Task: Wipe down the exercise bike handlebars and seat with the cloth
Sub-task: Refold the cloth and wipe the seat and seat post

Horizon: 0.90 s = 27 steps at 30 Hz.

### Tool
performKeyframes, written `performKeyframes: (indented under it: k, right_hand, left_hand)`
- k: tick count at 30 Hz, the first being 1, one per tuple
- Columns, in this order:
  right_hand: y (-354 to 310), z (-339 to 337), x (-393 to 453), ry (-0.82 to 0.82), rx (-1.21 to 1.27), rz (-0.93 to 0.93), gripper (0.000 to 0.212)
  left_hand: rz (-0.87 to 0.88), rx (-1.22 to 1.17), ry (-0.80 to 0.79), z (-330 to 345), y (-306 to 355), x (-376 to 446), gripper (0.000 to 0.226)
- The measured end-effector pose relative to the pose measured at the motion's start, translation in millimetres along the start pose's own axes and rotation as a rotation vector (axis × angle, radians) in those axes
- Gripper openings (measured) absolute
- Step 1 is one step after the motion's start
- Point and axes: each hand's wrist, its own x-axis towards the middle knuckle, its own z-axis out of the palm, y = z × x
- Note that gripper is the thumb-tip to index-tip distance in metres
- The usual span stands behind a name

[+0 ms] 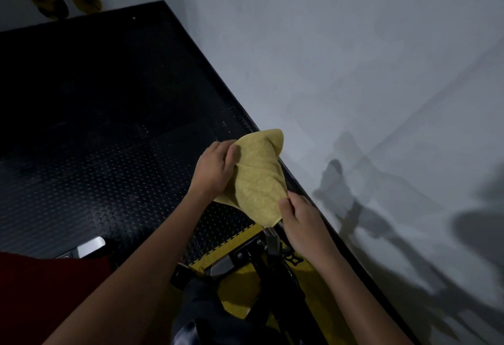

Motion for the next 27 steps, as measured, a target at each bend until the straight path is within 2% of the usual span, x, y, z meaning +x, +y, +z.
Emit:
performKeyframes:
  k: [2,5,6,9,11,14,18,21,24,27]
  right_hand:
    - [0,1,-3,0.019,0.007,-0.004,0.053]
    - [1,2,-6,0.074,0.037,-0.013,0.051]
    - [1,3,-8,0.102,0.056,-0.017,0.049]
    - [-1,5,-8,0.178,0.113,0.009,0.045]
    - [-1,8,-7,0.15,0.098,0.046,0.045]
    - [-1,16,-10,0.086,0.049,0.07,0.04]
    - [-4,22,-6,0.144,-0.041,0.055,0.04]
    - [-7,22,2,0.185,-0.177,0.03,0.045]
    - [-9,22,7,0.186,-0.188,-0.012,0.046]
    - [-8,22,14,0.155,-0.151,-0.047,0.045]
  left_hand:
    - [-0.097,-0.043,0.03,-2,5,2,0.038]
    - [-0.1,0.214,0.188,7,26,1,0.034]
    - [-0.07,0.284,0.184,14,37,-1,0.036]
    - [0.017,0.489,0.008,35,58,-6,0.059]
    - [0.033,0.551,-0.026,34,54,2,0.063]
    - [-0.035,0.518,-0.055,20,42,29,0.061]
    - [-0.197,0.408,-0.171,9,39,57,0.071]
    - [-0.097,0.469,-0.075,9,40,43,0.067]
    - [0.028,0.432,0.079,13,36,8,0.059]
    - [-0.001,0.384,0.115,21,33,-16,0.061]
